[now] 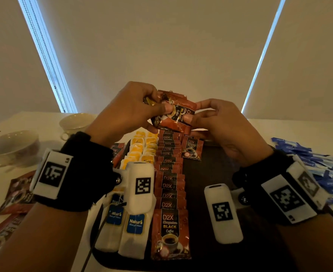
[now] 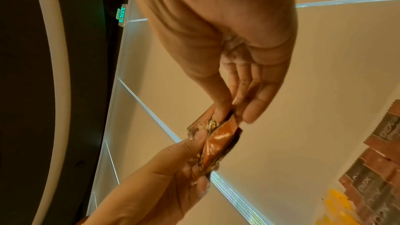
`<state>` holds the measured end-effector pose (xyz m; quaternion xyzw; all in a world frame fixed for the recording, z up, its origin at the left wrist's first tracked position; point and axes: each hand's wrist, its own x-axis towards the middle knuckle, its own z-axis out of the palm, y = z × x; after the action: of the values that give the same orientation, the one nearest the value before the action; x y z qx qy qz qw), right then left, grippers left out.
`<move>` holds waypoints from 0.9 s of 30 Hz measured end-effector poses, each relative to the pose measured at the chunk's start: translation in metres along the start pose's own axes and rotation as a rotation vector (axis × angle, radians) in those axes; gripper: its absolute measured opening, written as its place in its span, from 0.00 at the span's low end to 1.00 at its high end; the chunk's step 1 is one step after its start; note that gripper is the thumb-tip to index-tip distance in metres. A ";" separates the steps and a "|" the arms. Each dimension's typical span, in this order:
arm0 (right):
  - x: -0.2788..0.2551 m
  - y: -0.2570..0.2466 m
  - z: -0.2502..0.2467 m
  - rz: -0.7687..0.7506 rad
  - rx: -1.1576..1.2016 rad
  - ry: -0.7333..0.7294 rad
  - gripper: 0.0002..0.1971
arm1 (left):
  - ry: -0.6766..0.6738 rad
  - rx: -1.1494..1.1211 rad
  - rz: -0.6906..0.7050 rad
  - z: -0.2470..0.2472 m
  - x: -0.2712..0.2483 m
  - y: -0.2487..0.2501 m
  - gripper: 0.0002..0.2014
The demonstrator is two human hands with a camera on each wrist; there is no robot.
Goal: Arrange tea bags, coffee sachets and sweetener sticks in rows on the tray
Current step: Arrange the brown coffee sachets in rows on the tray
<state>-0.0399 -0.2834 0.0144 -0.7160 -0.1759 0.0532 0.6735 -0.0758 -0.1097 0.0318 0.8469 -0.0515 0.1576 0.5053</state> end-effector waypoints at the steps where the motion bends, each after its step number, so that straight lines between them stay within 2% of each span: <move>1: 0.001 0.001 0.000 -0.015 -0.002 0.022 0.12 | -0.014 0.001 -0.010 0.000 -0.001 0.000 0.11; 5: 0.003 0.002 -0.003 -0.069 0.018 0.062 0.07 | -0.102 0.079 -0.038 0.000 -0.001 0.000 0.18; 11: 0.002 0.001 -0.005 -0.172 -0.124 0.078 0.11 | -0.257 0.096 -0.014 0.004 -0.005 0.004 0.13; 15: -0.001 0.000 -0.003 -0.212 -0.140 0.036 0.12 | -0.281 0.084 0.026 0.007 -0.005 0.005 0.08; 18: -0.001 0.000 -0.002 -0.237 -0.139 0.055 0.11 | -0.237 0.089 0.031 0.010 -0.004 0.004 0.06; 21: -0.001 0.002 -0.002 -0.198 -0.157 0.113 0.06 | -0.156 0.038 0.017 0.010 -0.003 0.003 0.05; 24: 0.000 0.004 -0.003 -0.118 -0.171 0.097 0.14 | -0.071 -0.002 0.022 0.010 -0.003 0.003 0.05; 27: 0.001 0.004 -0.004 -0.067 -0.110 0.080 0.12 | -0.005 0.005 0.054 0.011 -0.003 0.002 0.08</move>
<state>-0.0373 -0.2866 0.0112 -0.7471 -0.1752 -0.0076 0.6412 -0.0764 -0.1207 0.0278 0.8469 -0.0751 0.1689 0.4986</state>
